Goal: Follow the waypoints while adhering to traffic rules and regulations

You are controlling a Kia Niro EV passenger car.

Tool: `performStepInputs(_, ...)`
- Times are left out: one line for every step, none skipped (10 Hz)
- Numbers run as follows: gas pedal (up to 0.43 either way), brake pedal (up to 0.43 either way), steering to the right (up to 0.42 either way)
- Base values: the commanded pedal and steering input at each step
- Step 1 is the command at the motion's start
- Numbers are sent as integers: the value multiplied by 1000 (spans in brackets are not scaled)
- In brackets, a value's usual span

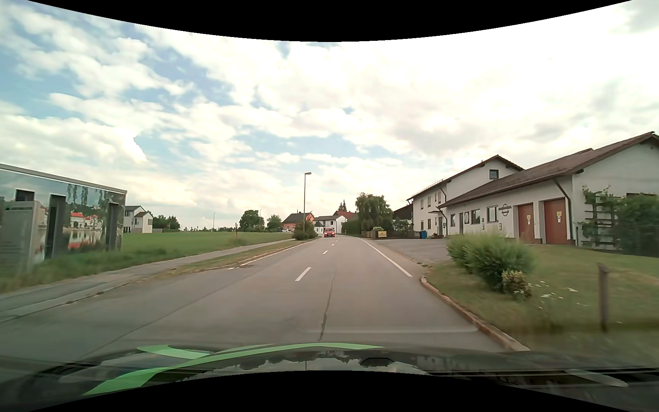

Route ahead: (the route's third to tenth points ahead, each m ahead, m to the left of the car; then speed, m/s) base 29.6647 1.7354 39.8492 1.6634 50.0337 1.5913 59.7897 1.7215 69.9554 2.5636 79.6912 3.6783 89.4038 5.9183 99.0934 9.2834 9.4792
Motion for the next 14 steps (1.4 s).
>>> performStepInputs(248,0,-2)
performStepInputs(248,0,-1)
performStepInputs(248,0,-1)
performStepInputs(248,0,-1)
performStepInputs(248,0,-1)
performStepInputs(248,0,-1)
performStepInputs(248,0,0)
performStepInputs(248,0,0)
performStepInputs(248,0,2)
performStepInputs(248,0,4)
performStepInputs(248,0,5)
performStepInputs(248,0,5)
performStepInputs(248,0,5)
performStepInputs(248,0,3)
